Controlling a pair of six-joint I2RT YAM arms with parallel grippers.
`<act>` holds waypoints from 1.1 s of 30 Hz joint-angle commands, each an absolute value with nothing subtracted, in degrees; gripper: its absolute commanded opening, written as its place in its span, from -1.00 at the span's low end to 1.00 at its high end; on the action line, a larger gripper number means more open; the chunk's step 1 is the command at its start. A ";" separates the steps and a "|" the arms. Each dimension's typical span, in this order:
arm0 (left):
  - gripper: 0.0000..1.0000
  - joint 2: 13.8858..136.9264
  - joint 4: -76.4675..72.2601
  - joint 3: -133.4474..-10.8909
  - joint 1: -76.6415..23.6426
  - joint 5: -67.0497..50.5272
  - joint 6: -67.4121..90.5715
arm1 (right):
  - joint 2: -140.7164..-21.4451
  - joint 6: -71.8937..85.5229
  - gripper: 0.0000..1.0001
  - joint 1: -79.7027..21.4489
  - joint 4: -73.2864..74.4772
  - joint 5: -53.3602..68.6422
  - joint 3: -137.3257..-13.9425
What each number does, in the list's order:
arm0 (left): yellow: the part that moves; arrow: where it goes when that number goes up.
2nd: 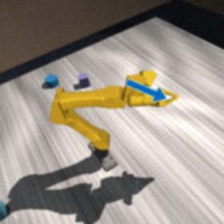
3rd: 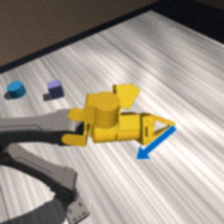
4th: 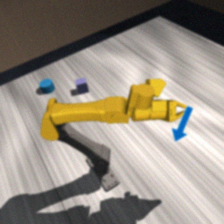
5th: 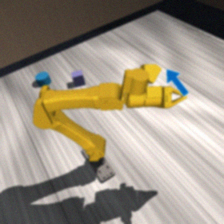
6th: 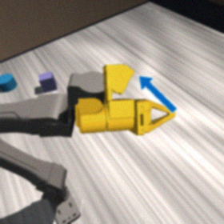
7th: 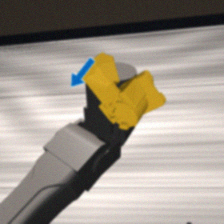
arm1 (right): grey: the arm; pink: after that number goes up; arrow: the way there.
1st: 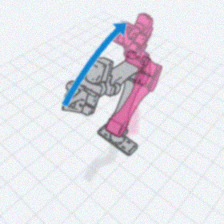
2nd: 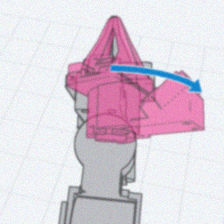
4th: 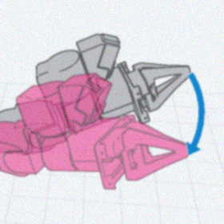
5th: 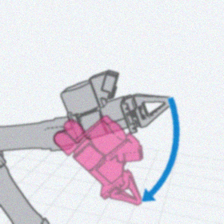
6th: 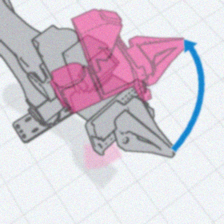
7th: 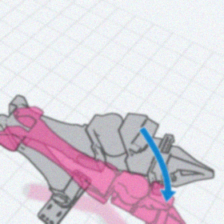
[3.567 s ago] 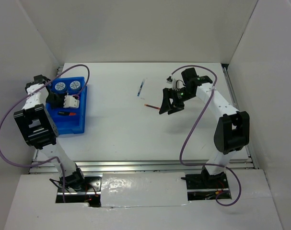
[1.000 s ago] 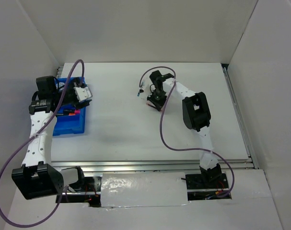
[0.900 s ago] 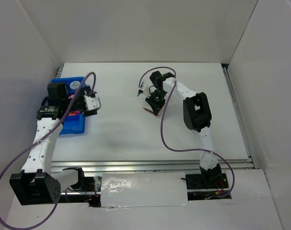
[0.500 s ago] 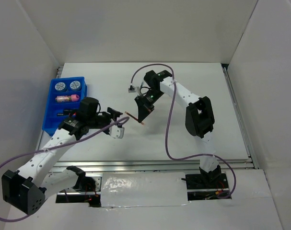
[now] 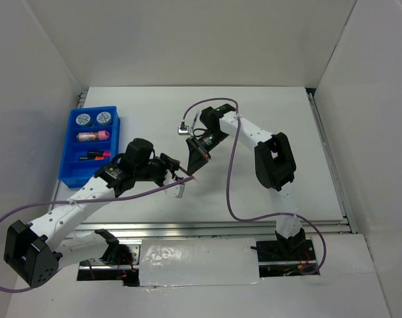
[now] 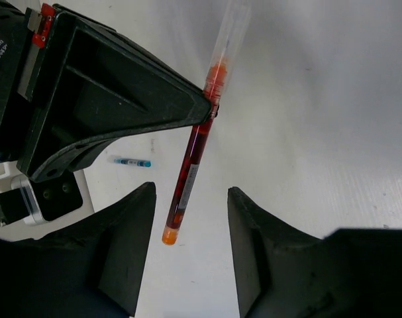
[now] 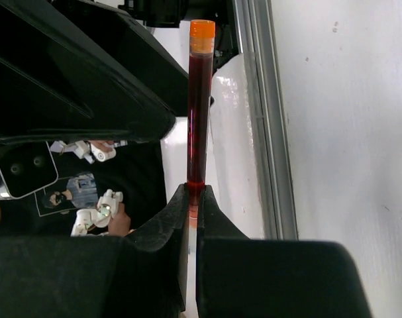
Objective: Sort the stationery into containers
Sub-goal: Place the pen in the storage box.
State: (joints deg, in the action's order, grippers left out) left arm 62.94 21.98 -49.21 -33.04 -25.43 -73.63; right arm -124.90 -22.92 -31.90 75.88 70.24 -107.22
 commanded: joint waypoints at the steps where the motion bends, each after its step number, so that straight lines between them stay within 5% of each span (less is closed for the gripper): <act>1: 0.15 63.80 20.30 -49.48 -34.01 -25.75 -74.97 | -123.31 -22.76 -1.00 -32.96 82.62 73.21 -106.88; 11: -0.09 64.34 22.94 -50.19 -34.28 -28.65 -77.61 | -123.31 -22.50 -1.00 -33.13 82.71 73.39 -107.23; 15: -0.43 64.86 23.90 -50.97 -34.54 -28.74 -77.26 | -123.22 -22.32 -1.00 -33.31 82.70 73.56 -107.31; 24: -0.38 63.81 22.68 -49.48 -35.24 -28.48 -76.03 | -123.49 -22.24 -1.00 -34.28 82.71 73.56 -107.58; 27: -0.68 64.42 23.81 -50.18 -35.51 -28.39 -75.32 | -123.40 -21.71 -1.00 -34.45 82.70 73.57 -108.45; 30: -0.94 64.43 24.70 -51.06 -34.64 -28.82 -73.75 | -123.49 -21.27 -0.58 -34.10 82.70 72.95 -108.63; 31: -0.97 63.81 24.87 -51.15 -34.19 -29.26 -72.87 | -123.23 -21.18 -0.21 -33.75 82.71 72.95 -108.46; 33: -1.00 63.02 26.97 -51.15 -31.83 -30.05 -72.42 | -122.70 -20.57 0.08 -32.35 82.71 73.21 -108.72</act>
State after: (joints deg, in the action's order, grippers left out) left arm 64.36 24.67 -49.50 -33.76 -26.55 -74.65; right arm -124.90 -20.86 -33.23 76.34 71.22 -107.24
